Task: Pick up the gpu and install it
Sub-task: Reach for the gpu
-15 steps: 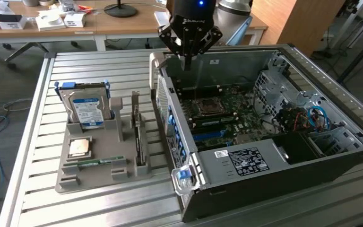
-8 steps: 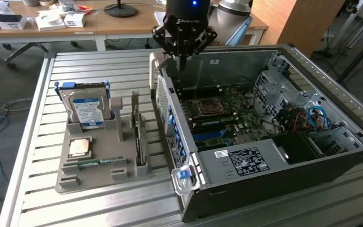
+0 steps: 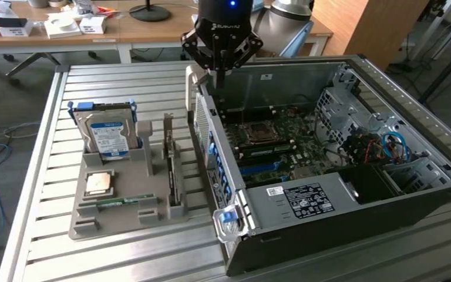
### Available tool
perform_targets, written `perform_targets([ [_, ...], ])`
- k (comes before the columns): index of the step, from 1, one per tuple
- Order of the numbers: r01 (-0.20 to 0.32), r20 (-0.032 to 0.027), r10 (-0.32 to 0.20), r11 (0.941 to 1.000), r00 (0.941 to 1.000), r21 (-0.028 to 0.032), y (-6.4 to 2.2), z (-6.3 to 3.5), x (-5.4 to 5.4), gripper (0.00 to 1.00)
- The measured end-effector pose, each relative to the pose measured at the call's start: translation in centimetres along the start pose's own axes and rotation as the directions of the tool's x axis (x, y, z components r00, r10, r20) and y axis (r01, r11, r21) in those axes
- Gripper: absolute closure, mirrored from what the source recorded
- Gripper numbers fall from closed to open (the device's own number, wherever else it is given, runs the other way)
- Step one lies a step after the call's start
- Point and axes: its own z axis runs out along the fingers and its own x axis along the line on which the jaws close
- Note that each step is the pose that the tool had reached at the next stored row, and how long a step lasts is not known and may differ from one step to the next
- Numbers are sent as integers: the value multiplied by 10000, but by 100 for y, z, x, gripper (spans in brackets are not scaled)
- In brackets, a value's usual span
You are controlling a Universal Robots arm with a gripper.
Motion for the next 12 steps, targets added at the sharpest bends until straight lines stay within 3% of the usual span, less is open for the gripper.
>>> perform_targets([
  [12,0,2,0,10000,10000,0,-9,-3,142,89],
])
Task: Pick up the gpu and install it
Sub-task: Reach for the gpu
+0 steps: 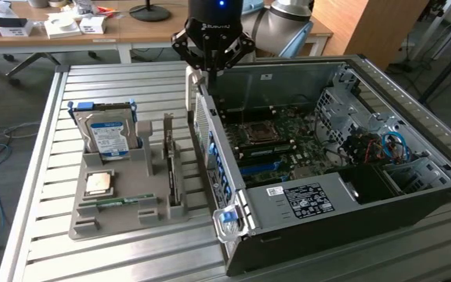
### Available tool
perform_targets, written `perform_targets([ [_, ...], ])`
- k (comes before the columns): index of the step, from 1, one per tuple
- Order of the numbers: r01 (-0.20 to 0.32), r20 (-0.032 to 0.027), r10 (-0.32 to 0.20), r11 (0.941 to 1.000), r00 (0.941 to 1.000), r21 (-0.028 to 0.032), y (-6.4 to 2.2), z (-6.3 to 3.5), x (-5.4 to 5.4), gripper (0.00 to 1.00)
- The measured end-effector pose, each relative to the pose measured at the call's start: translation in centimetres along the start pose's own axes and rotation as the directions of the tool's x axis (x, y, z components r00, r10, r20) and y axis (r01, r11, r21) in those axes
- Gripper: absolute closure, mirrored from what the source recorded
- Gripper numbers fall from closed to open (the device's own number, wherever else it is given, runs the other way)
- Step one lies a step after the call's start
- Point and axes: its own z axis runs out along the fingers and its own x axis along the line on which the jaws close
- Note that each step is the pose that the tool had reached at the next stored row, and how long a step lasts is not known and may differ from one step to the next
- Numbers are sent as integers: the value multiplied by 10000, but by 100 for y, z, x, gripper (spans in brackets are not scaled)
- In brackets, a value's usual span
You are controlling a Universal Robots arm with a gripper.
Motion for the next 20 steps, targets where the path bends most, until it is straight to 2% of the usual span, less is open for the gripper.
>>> perform_targets([
  [7,0,0,0,10000,10000,0,-4,0,53,89],
  [20,0,1,0,10000,10000,0,-16,0,228,89],
])
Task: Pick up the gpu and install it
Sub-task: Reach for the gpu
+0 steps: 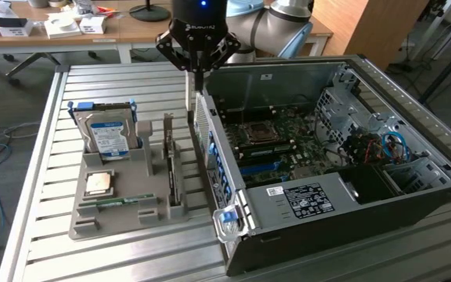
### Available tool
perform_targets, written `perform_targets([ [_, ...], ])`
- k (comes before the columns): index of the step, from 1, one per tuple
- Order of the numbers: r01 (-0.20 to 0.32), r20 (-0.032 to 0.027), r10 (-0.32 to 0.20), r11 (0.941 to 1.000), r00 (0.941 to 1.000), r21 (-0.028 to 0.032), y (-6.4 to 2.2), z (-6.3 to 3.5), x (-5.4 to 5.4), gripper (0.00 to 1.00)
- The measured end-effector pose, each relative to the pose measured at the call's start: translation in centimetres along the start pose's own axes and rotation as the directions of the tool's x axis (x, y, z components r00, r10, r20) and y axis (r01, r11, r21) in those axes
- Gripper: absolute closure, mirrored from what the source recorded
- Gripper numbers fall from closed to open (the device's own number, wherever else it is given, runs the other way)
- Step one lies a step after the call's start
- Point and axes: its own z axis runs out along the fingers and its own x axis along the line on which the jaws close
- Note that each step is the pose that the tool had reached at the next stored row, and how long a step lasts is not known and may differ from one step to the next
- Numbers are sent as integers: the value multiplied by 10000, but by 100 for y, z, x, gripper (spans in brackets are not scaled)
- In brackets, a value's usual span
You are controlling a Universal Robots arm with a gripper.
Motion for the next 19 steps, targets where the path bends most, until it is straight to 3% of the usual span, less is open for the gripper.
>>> perform_targets([
  [19,0,0,0,10000,10000,8,-19,11,274,89],
])
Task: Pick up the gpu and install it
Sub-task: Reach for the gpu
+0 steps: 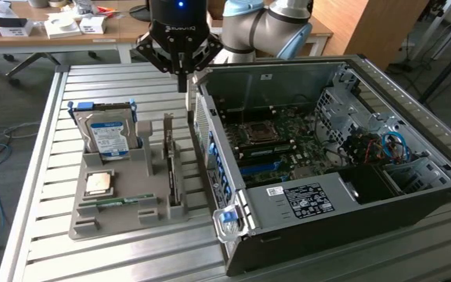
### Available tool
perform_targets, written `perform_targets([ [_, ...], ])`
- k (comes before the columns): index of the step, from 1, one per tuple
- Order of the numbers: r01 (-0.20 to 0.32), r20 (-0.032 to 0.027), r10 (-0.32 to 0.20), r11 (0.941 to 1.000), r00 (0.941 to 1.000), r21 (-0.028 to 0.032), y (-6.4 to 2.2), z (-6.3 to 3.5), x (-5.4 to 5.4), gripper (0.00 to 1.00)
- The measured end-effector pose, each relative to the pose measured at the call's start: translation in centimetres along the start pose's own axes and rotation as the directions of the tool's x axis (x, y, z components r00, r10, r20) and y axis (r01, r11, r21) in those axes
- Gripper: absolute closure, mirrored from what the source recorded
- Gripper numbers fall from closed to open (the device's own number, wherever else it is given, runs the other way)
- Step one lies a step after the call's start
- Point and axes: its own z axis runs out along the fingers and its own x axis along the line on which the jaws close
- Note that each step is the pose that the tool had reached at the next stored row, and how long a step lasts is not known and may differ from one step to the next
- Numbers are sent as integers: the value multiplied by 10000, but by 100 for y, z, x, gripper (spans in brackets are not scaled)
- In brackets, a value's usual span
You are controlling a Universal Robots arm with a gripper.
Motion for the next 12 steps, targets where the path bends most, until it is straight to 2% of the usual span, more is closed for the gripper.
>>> perform_targets([
  [12,1,1,-1,10000,10000,16,-9,13,178,89],
])
